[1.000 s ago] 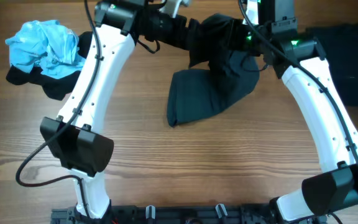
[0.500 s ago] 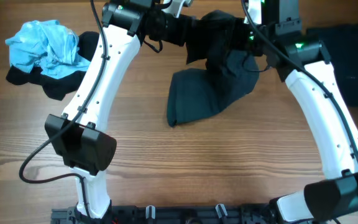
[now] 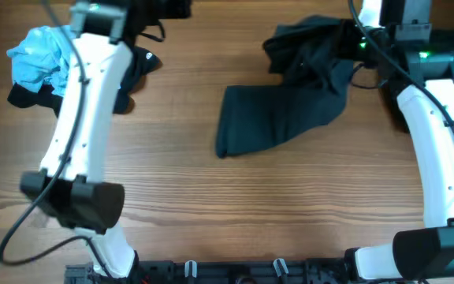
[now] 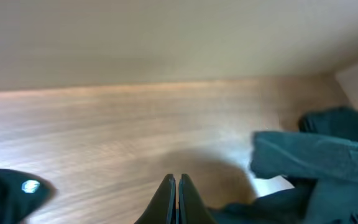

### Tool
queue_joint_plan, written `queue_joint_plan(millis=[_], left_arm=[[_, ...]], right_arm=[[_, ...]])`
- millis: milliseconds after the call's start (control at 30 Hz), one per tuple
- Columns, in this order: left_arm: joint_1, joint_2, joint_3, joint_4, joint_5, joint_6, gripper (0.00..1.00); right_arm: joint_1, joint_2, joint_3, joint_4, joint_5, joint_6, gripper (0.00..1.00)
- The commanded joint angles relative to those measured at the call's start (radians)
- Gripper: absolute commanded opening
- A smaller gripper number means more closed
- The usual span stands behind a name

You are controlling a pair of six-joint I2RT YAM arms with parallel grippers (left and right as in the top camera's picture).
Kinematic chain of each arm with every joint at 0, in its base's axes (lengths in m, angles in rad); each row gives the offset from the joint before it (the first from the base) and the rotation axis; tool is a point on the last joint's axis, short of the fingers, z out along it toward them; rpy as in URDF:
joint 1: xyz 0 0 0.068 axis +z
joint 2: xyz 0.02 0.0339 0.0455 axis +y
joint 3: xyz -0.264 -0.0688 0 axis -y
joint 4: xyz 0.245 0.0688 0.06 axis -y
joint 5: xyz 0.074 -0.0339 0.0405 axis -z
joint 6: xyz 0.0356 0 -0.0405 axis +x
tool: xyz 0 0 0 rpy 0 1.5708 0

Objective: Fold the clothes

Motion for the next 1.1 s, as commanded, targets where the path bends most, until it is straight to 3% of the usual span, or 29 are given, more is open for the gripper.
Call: queue_joint_plan(millis=[0, 167, 233, 400, 467, 633, 1067], left_arm=[[0.008, -0.055, 0.009, 0.005, -0.007, -0.013, 0.04], [-0.036, -0.042, 0.008, -0.042, 0.125, -0.009, 0.06], [-0.062, -0.031, 0.008, -0.056, 0.177, -0.007, 0.22], [-0.119, -0.005, 0.006, -0.053, 0.291, 0.084, 0.78], [-0.142, 0.007, 0.006, -0.052, 0.352, 0.115, 0.91], [-0.183, 0.048, 0.006, -0.075, 0.409, 0.156, 0.97], [-0.245, 0.169, 0.006, -0.049, 0.428, 0.209, 0.93]], right_arm=[[-0.011, -0.039, 0.041, 0.018, -0.025, -0.071, 0.04], [-0.011, -0.039, 0.094, 0.000, -0.068, -0.063, 0.04], [-0.011, -0.039, 0.105, -0.018, -0.076, -0.045, 0.04], [-0.011, -0.039, 0.105, -0.046, -0.109, -0.045, 0.04], [-0.011, -0.039, 0.105, -0.054, -0.126, -0.045, 0.04], [-0.011, -0.039, 0.105, -0.058, -0.165, -0.044, 0.04], [-0.011, -0.039, 0.105, -0.094, -0.235, -0.046, 0.04]])
